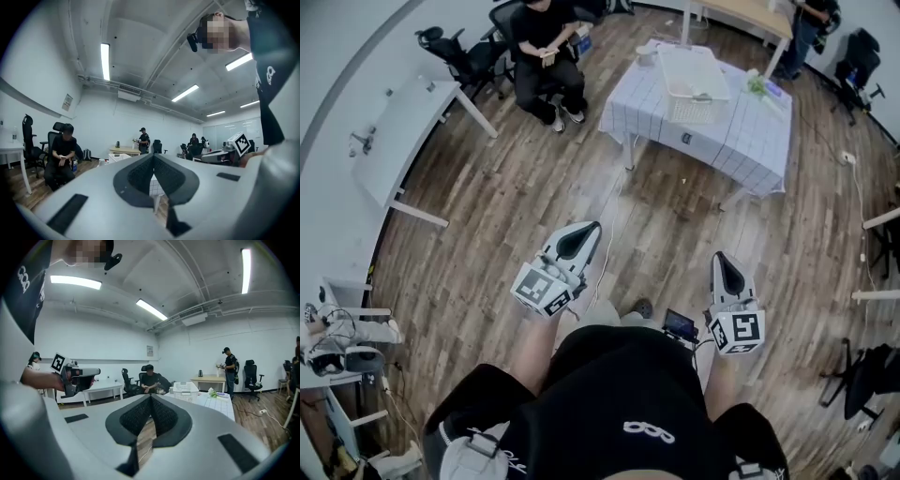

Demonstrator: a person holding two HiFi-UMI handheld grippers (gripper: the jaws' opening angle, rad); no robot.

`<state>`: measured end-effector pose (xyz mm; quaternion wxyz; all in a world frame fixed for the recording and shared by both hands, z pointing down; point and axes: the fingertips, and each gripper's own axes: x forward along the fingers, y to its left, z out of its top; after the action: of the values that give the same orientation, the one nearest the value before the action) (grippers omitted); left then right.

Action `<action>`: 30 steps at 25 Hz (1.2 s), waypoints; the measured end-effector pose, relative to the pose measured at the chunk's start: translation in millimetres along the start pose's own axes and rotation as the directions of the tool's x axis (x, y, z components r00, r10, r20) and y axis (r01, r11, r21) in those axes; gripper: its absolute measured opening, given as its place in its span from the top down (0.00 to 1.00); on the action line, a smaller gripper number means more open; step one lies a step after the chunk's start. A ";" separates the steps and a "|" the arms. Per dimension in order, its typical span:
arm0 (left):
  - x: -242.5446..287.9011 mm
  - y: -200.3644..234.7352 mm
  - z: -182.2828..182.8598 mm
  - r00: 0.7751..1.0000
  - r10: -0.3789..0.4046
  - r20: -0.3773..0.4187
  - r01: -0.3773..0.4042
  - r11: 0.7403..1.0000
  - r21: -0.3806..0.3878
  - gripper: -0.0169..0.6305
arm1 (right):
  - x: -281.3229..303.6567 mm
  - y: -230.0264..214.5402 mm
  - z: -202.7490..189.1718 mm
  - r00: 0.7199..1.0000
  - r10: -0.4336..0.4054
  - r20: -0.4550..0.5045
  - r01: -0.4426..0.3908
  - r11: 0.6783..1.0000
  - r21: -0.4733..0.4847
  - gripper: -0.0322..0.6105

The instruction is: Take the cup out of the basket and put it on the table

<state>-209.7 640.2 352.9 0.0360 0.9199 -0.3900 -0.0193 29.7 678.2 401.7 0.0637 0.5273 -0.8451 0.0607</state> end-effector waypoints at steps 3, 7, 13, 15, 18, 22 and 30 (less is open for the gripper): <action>14.5 2.3 -2.1 1.000 0.007 -0.007 -0.007 1.000 -0.007 0.96 | 8.5 -15.5 0.8 1.000 0.006 -0.004 -0.006 1.000 0.006 0.92; 36.4 10.5 -11.0 1.000 0.002 -0.023 -0.003 1.000 -0.016 0.96 | 24.6 -37.6 -6.2 1.000 -0.005 -0.028 0.006 1.000 0.018 0.92; 87.0 44.9 -26.6 1.000 -0.016 -0.023 0.015 0.999 -0.040 0.96 | 59.3 -73.1 -8.9 0.998 -0.034 -0.061 0.035 0.999 0.014 0.92; 113.3 63.4 -29.1 0.999 -0.031 -0.012 0.030 0.998 -0.050 0.96 | 76.6 -89.9 -5.3 0.996 -0.057 -0.070 0.057 0.998 0.006 0.92; 156.1 94.8 -26.0 0.998 -0.055 0.009 0.056 0.997 -0.060 0.96 | 111.1 -117.5 6.8 0.993 -0.085 -0.078 0.085 0.996 -0.001 0.92; 208.0 147.1 -11.7 0.996 -0.076 0.037 0.079 0.995 -0.065 0.96 | 175.7 -146.6 26.0 0.991 -0.098 -0.089 0.098 0.995 -0.001 0.92; 293.8 249.3 5.0 0.990 -0.139 0.030 0.141 0.988 -0.064 0.96 | 306.0 -173.5 50.6 0.988 -0.116 -0.104 0.116 0.993 0.000 0.92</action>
<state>-184.4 255.9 366.0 0.0599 0.9431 -0.3239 -0.0464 50.2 323.5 410.5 0.1094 0.5718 -0.8084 0.0868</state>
